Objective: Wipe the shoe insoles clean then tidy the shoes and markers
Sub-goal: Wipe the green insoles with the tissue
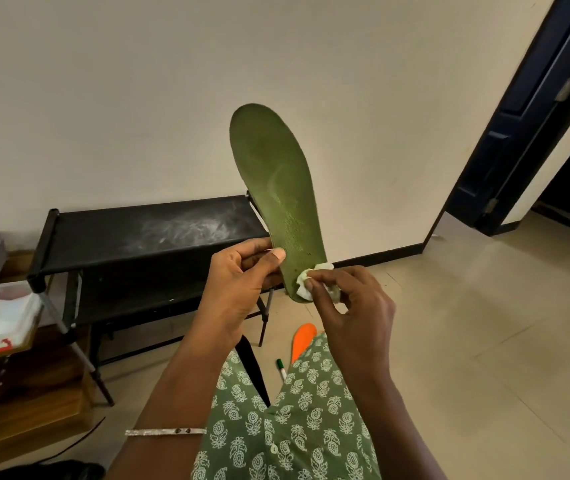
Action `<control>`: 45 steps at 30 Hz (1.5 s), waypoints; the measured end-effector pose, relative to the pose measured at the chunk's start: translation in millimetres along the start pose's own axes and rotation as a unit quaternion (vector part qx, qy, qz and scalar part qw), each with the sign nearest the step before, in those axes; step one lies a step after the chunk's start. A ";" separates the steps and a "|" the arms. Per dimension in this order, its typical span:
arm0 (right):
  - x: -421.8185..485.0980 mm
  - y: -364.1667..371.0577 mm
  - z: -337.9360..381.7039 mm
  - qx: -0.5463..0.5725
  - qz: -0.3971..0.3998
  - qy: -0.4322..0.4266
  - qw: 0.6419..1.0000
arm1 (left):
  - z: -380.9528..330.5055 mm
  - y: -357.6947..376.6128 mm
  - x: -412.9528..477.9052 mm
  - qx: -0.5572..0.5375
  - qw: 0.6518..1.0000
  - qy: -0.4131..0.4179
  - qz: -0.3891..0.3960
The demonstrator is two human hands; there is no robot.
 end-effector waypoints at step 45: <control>23.2 -1.6 6.3 -0.094 -0.029 -0.054 0.994 | 13.8 1.7 4.8 0.136 0.991 0.012 -0.001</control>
Point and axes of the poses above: each hand's wrist, its own x-axis towards the middle knuckle, its own y-axis out of the palm, z = x × y, the point moved 8 cm from there along x, towards the middle knuckle, and after that the axes turned 3 degrees about -z, right-handed, at the moved point
